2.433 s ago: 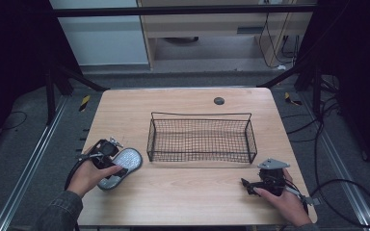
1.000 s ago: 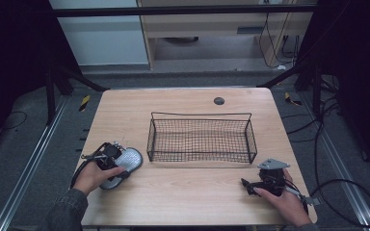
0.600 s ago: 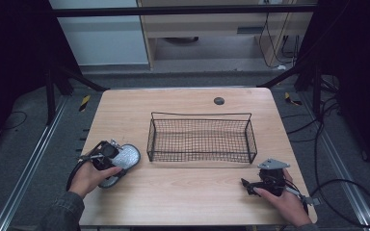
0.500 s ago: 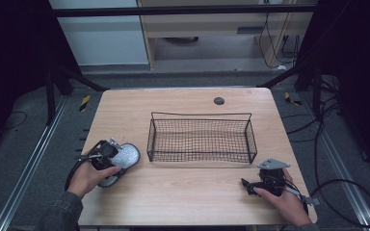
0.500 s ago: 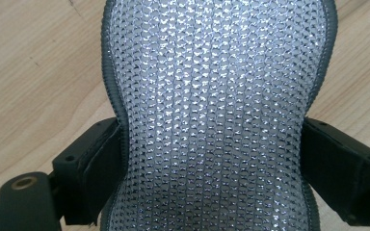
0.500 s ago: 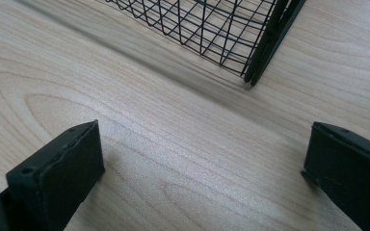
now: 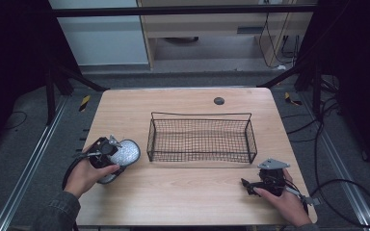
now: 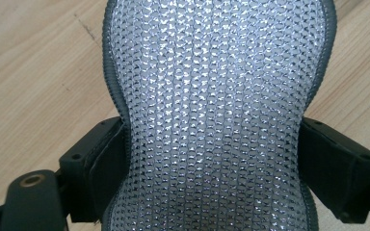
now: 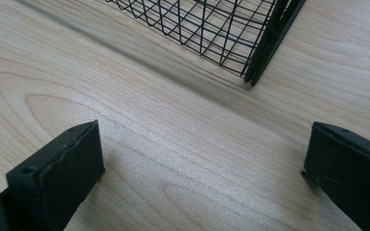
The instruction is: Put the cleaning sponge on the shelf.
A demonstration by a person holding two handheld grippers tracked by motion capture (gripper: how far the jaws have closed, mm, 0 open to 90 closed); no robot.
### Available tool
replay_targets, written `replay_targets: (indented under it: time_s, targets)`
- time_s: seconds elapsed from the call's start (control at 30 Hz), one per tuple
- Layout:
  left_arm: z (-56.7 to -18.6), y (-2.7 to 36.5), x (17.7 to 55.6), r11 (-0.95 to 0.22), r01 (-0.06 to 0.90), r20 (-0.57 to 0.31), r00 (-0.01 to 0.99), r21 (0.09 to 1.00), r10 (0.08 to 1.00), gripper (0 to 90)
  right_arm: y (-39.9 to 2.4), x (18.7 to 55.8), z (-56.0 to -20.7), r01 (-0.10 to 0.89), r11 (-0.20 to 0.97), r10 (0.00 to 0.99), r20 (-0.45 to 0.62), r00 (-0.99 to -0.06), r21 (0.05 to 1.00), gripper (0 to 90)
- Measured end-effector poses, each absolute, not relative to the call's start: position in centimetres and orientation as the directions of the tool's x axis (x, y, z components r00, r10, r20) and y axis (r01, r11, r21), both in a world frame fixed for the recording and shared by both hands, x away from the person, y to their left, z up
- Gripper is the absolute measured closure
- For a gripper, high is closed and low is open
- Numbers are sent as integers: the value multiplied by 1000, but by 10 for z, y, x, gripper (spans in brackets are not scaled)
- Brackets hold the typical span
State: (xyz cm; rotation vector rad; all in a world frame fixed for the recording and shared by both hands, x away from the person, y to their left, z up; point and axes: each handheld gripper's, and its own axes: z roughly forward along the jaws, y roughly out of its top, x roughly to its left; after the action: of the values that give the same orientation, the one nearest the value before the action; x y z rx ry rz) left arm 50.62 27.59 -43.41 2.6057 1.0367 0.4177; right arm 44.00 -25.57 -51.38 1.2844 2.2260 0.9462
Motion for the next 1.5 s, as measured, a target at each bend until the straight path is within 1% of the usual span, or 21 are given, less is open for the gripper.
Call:
replay_targets:
  time_s: [0.17,0.37,1.0,1.17,1.37,1.5]
  targets:
    - [-425,274,507,-705,595,171,705,386,688,148,-256,440,-514,596,349,867,-8,-498,723,4]
    - [-408,271,508,-728,562,217,713,392,667,150,-256,440,-514,597,348,867,-7,-497,723,4]
    - [-385,267,511,-758,524,254,730,389,635,149,-256,440,-514,597,348,868,-7,-497,723,4]
    - [-375,259,512,-807,479,298,759,346,579,148,-256,440,-514,597,348,868,-7,-497,723,4]
    - [-358,246,514,-831,435,313,782,347,540,147,-256,440,-514,597,346,868,-6,-496,723,4]
    - [-352,239,517,-845,421,326,789,331,521,146,-256,440,-514,597,348,867,-6,-498,723,4]
